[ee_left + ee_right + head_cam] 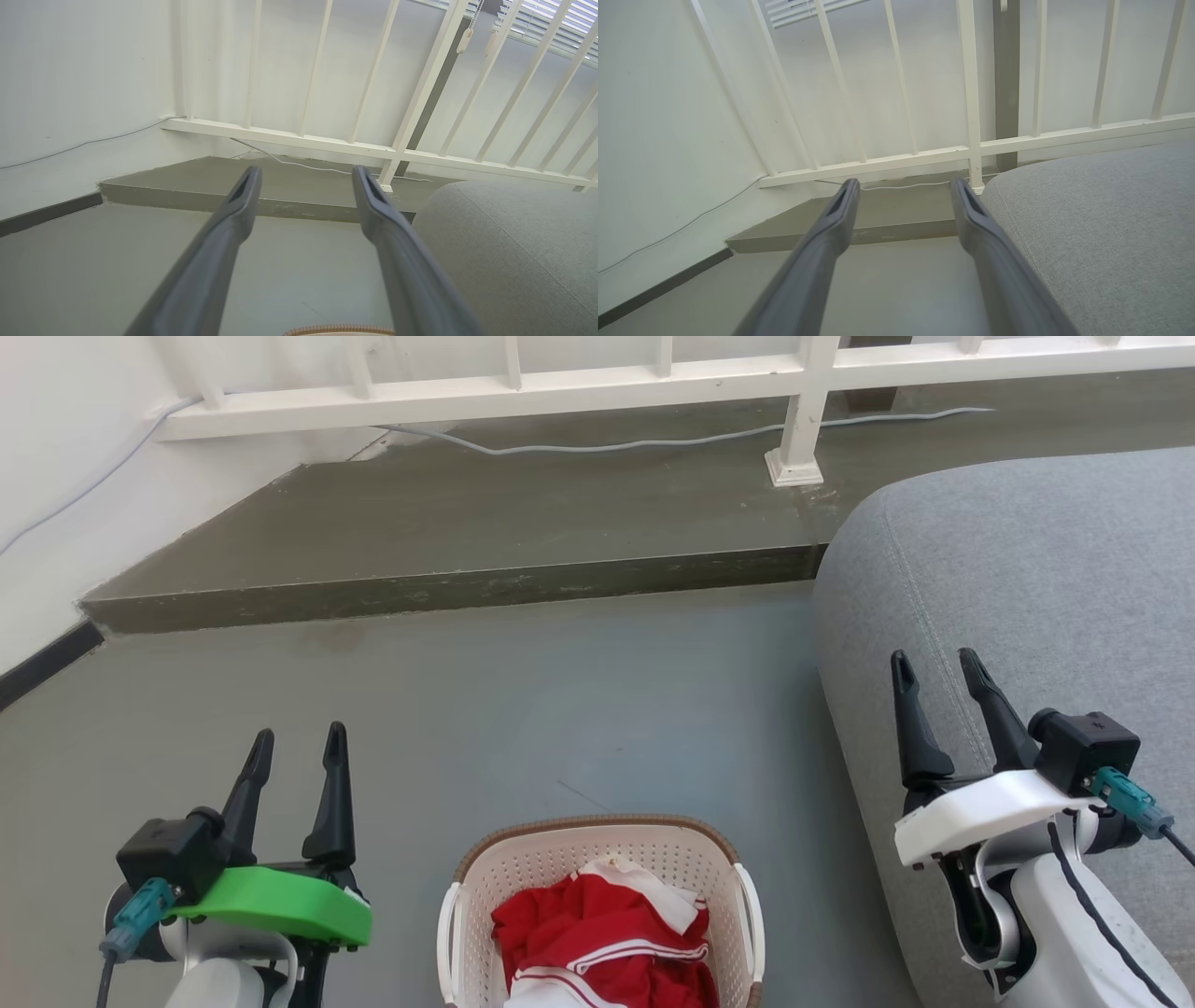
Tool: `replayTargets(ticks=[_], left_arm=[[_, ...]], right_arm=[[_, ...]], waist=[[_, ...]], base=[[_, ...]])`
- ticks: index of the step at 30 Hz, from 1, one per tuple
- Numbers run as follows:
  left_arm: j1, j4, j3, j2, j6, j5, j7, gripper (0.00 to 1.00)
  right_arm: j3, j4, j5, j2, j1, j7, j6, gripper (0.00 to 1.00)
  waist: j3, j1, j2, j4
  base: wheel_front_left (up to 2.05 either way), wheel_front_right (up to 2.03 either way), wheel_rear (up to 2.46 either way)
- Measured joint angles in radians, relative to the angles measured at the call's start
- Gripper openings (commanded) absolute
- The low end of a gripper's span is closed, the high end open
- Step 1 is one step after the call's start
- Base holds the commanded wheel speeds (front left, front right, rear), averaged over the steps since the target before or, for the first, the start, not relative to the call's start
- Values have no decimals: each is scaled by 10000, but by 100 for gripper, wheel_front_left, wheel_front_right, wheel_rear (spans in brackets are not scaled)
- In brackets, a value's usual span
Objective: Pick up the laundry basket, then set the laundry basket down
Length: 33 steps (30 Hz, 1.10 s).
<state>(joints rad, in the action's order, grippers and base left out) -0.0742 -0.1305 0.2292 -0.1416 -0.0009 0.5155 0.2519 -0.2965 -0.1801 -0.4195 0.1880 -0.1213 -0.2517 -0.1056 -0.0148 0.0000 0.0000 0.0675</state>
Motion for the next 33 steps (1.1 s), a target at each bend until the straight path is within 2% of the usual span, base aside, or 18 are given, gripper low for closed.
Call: replayTargets(ticks=[4,5,16,33], left_arm=[[109,4,-40,19,-86,-69,0,100],[131,-4,-35,21,-128,-92,0,0],[418,-558,4,245,-144,339,-151,0],[418,-642,-476,349,-270,2263,-761,0]], right_arm=[[40,10,73,-48,55,0,65,100],[46,12,75,-54,65,0,81,0],[69,-462,-337,-297,621,69,173,0],[731,-447,-2598,-504,622,662,527,0]], waist=[[2,0,0,2],[2,0,0,2],[7,0,0,-31],[27,0,0,-155]], base=[[0,0,0],[0,0,0],[0,0,0],[0,0,0]])
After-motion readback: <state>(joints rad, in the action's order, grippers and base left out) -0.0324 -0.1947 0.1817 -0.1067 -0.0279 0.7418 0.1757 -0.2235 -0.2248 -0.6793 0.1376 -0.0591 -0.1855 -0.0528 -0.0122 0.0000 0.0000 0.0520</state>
